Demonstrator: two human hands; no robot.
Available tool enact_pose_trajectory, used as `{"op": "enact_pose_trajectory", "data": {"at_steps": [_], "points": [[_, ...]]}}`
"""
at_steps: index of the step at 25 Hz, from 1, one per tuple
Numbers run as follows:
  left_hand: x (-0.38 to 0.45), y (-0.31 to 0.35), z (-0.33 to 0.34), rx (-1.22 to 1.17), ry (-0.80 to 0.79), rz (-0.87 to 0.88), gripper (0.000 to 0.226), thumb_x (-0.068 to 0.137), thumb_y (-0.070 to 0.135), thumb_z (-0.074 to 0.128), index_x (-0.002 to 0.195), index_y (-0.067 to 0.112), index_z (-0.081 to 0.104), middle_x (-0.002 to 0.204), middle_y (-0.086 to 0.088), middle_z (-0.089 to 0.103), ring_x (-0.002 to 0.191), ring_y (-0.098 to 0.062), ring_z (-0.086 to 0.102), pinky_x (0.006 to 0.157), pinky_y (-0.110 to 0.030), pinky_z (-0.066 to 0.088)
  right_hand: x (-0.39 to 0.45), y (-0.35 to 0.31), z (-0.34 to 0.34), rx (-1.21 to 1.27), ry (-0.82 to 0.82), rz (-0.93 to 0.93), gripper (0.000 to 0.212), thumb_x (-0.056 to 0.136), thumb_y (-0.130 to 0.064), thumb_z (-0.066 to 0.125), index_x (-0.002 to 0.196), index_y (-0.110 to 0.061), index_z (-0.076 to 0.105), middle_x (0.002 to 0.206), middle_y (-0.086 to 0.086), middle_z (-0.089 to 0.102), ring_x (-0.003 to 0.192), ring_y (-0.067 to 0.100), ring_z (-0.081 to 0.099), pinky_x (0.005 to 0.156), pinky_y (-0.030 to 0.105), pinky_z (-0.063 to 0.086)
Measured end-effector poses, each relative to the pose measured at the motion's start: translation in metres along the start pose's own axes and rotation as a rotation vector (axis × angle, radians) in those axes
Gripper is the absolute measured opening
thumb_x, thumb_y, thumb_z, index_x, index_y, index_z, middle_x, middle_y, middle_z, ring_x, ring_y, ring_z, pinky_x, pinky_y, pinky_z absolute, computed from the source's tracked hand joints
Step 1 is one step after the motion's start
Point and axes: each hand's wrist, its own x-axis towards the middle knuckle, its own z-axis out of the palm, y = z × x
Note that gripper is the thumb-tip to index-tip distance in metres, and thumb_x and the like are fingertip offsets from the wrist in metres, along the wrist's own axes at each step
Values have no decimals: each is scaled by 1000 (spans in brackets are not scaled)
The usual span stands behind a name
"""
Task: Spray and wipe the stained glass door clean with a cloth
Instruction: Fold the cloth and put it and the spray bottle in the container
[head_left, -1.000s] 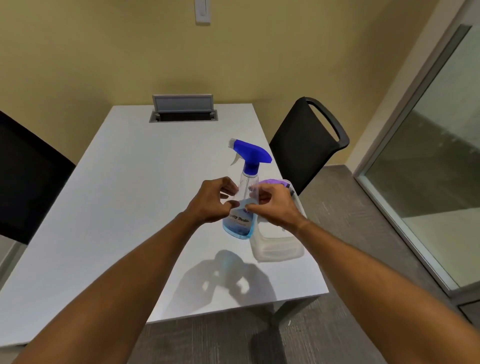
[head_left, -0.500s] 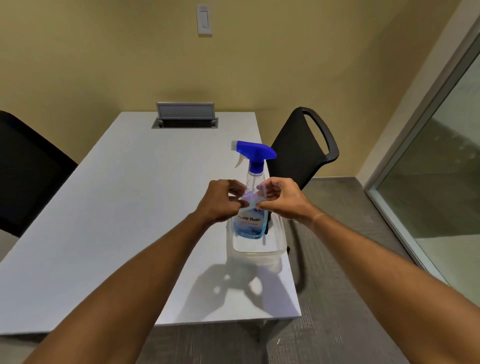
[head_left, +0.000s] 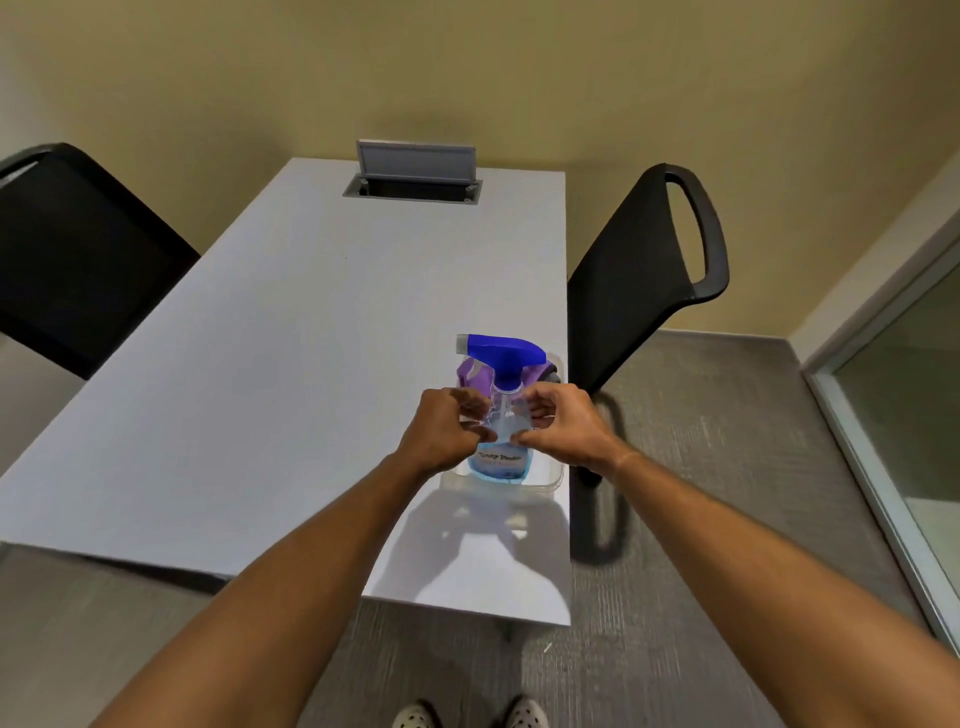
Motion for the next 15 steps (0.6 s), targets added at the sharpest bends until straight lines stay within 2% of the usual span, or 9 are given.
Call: {"op": "enact_pose_trajectory", "data": {"at_steps": [3, 5, 9, 15], "points": [[-3, -5, 8, -27, 21, -26, 33, 74, 12, 83, 104, 13, 67, 100, 0, 68, 92, -15, 66, 84, -29, 54, 0, 7, 3, 1, -20, 13, 41, 69, -13, 85, 101, -24, 62, 97, -11, 66, 90, 4, 66, 67, 9, 53], [-6, -8, 11, -45, 35, -25, 33, 74, 10, 83, 103, 11, 68, 102, -4, 71, 95, -18, 67, 88, -33, 55, -1, 9, 5, -7, -37, 11, 42, 69, -9, 85, 100, -25, 62, 96, -11, 67, 91, 5, 66, 72, 12, 55], [-6, -12, 15, -38, 22, -18, 33, 74, 9, 83, 104, 10, 69, 105, -7, 72, 94, -17, 67, 89, -34, 56, -5, 12, 8, -20, -37, 15, 42, 68, -7, 85, 100, -24, 63, 96, -10, 67, 91, 4, 66, 76, 18, 58], [-8, -18, 15, -43, 7, -13, 31, 73, 9, 84, 100, 12, 69, 102, -6, 72, 93, -19, 68, 88, -36, 56, -10, 13, 16, 1, -22, 33, 42, 68, -4, 85, 98, -23, 63, 99, -6, 68, 93, 6, 66, 78, 19, 57]]}}
